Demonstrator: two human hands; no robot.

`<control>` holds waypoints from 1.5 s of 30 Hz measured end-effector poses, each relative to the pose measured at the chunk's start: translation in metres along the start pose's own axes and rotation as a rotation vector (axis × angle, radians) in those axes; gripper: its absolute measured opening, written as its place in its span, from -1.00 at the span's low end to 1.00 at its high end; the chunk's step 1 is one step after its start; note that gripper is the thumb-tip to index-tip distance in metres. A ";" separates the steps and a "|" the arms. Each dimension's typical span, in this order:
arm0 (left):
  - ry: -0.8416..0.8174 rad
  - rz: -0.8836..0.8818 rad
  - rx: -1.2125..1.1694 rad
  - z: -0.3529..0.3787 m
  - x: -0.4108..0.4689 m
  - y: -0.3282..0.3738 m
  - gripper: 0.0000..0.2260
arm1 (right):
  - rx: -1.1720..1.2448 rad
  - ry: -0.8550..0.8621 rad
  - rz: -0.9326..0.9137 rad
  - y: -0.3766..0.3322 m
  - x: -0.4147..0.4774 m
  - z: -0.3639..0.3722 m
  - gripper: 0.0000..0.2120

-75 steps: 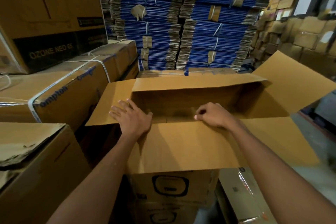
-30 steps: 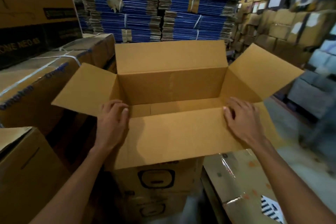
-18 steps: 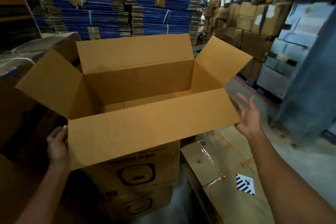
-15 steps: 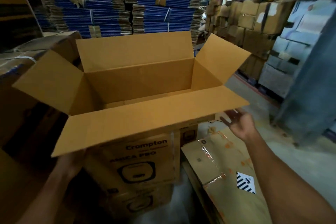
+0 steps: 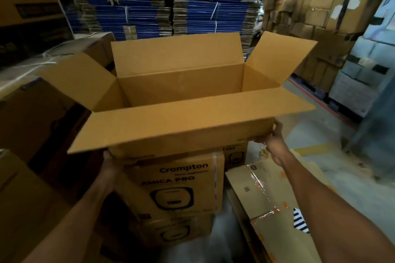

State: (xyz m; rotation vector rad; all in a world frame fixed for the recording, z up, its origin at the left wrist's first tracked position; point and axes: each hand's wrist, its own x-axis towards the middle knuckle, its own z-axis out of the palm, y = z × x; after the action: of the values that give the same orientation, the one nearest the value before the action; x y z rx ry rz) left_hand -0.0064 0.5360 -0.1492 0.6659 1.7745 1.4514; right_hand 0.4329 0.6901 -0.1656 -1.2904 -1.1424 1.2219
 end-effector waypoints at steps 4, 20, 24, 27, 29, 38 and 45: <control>0.011 0.120 -0.045 -0.002 0.004 0.031 -0.41 | 0.010 0.063 -0.054 -0.020 0.010 -0.005 -0.09; 0.079 0.387 -0.231 -0.002 0.004 0.100 -0.36 | -0.084 0.226 -0.301 -0.114 0.009 0.004 -0.62; 0.084 0.399 -0.167 -0.006 0.003 0.086 -0.24 | -0.061 0.172 -0.241 -0.093 0.002 0.012 -0.59; 0.024 0.359 -0.141 -0.010 0.000 0.069 -0.16 | -0.008 0.100 -0.108 -0.069 -0.004 0.015 -0.41; -0.024 0.251 -0.066 -0.012 -0.004 0.054 -0.07 | 0.010 0.039 -0.062 -0.057 -0.009 0.016 -0.45; 0.003 0.139 0.219 -0.010 -0.021 0.078 -0.27 | -0.215 0.262 -0.095 -0.097 -0.019 0.022 -0.19; 0.061 0.300 0.781 -0.021 -0.030 0.188 -0.36 | -0.559 0.004 -0.087 -0.221 -0.005 0.029 -0.29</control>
State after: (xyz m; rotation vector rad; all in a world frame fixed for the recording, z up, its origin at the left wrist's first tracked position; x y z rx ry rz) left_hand -0.0164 0.5426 0.0417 1.3342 2.3709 0.9142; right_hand 0.4023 0.7028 0.0544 -1.6260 -1.5877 0.8595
